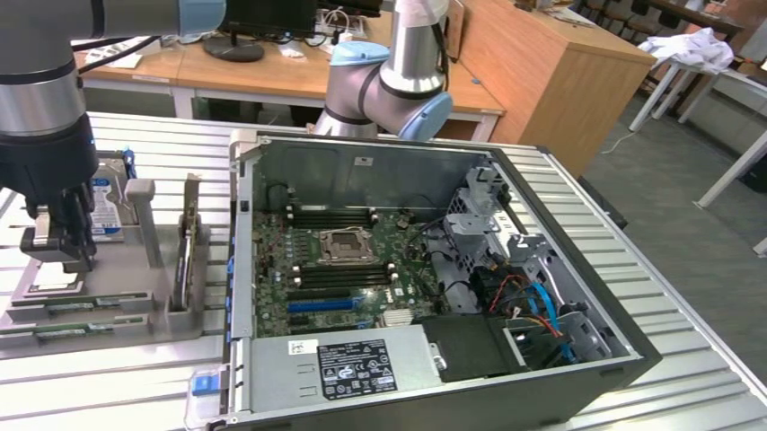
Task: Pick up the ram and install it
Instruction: 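Pick up the ram and move it above insertion slot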
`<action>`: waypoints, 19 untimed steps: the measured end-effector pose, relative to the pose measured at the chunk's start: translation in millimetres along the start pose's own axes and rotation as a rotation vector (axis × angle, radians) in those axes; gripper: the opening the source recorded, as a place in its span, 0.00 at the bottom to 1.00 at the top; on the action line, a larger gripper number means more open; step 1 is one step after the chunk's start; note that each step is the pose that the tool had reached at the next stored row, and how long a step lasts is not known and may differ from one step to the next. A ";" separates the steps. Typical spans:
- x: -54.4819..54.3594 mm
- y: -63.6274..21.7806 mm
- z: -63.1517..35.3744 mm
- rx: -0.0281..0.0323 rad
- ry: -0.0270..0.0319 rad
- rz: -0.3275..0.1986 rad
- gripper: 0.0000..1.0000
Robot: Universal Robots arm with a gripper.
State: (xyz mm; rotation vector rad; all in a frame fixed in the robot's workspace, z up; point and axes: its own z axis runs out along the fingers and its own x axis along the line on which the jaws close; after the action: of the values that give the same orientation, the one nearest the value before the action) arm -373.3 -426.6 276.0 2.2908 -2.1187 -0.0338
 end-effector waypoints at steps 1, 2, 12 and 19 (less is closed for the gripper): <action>0.0 0.0 0.0 -0.0001 0.0001 0.000 0.30; 0.0 0.0 0.0 -0.0001 0.0001 0.000 0.30; 0.1 0.0 3.3 -0.0002 0.0001 0.000 0.30; 0.1 -0.1 5.1 -0.0001 0.0001 0.000 0.30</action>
State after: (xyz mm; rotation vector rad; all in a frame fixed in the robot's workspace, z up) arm -373.3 -426.8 270.9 2.2908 -2.1184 -0.0338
